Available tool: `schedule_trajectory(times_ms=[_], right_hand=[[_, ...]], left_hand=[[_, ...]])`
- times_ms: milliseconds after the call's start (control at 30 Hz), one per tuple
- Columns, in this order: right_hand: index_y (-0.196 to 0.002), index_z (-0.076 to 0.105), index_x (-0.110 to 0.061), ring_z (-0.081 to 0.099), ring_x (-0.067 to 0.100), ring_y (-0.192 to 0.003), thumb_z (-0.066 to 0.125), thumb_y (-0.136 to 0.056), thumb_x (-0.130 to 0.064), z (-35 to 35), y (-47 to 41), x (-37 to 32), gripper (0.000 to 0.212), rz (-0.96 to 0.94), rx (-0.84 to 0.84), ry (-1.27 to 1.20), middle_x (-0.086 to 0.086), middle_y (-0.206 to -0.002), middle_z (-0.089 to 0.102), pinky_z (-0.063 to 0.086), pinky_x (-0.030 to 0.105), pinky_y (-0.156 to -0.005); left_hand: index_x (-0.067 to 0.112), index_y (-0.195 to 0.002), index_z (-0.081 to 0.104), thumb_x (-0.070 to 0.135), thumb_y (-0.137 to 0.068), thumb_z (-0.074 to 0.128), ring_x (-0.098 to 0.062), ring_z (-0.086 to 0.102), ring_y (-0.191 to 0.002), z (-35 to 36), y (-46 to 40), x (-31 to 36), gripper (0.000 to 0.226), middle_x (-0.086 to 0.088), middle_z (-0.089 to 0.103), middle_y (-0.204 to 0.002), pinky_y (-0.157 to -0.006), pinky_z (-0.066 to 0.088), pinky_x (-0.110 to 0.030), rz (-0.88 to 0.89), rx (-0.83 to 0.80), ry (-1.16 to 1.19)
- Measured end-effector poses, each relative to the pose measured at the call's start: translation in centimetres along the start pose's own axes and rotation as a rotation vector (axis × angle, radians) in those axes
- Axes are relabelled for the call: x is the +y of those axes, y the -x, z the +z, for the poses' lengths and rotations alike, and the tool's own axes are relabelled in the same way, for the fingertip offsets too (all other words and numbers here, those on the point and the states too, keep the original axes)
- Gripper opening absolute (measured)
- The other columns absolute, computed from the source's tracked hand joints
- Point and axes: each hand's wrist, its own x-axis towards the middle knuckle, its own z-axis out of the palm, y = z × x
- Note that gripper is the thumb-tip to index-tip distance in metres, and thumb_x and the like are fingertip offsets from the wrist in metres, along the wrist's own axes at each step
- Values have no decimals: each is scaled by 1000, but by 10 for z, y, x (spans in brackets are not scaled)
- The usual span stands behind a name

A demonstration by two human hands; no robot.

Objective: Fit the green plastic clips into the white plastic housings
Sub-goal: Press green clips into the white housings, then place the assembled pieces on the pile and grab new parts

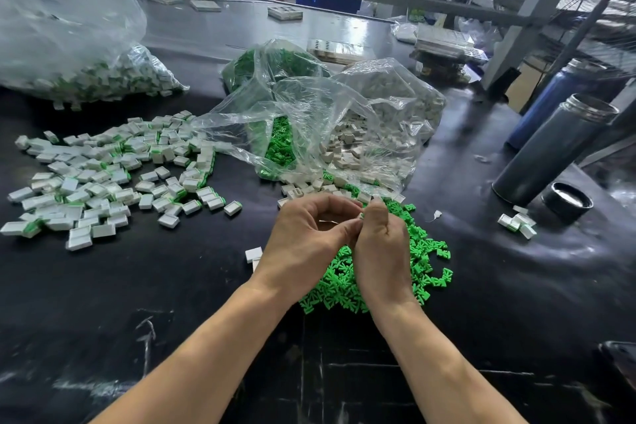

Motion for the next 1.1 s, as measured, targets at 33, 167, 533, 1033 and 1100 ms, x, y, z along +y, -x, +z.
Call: schedule_trajectory(times_ms=[33,167,533,1033,1100], right_hand=[[-70,70,-29,65,5,-71,28,-98,-47,0,0,0,54,-8,7,0,-15,-67,67,49,25,-67],[-77,76,-22,69,7,-71,27,-98,-46,1,-1,6,58,-36,33,43,-6,-73,73,52,26,-62],[-87,82,-26,69,-6,-79,29,-100,-46,3,0,7,58,-59,8,6,-20,-80,74,48,6,-68],[-97,72,-25,65,5,-73,70,-99,-28,-23,-2,0,4,-130,-192,31,-8,-83,73,49,20,-65],[-95,73,-25,66,5,-72,71,-99,-26,-24,-2,0,5,-118,-180,33,-7,-83,74,49,18,-64]], left_hand=[[7,-90,76,3,-85,79,-25,76,-95,0,0,0,7,-3,79,-99,-89,61,-44,0,5,-1],[9,-88,77,4,-85,80,-20,75,-96,0,0,0,6,-1,78,-100,-88,61,-40,12,11,-17],[9,-90,77,6,-85,80,-18,75,-92,-2,1,2,6,1,79,-94,-85,62,-37,36,23,-69],[18,-91,73,12,-89,78,-3,66,-68,-17,-1,1,8,7,74,-76,-61,52,-18,-10,95,-147],[21,-97,74,14,-87,80,-6,70,-74,-17,0,0,14,5,75,-82,-65,55,-21,4,76,-181]])
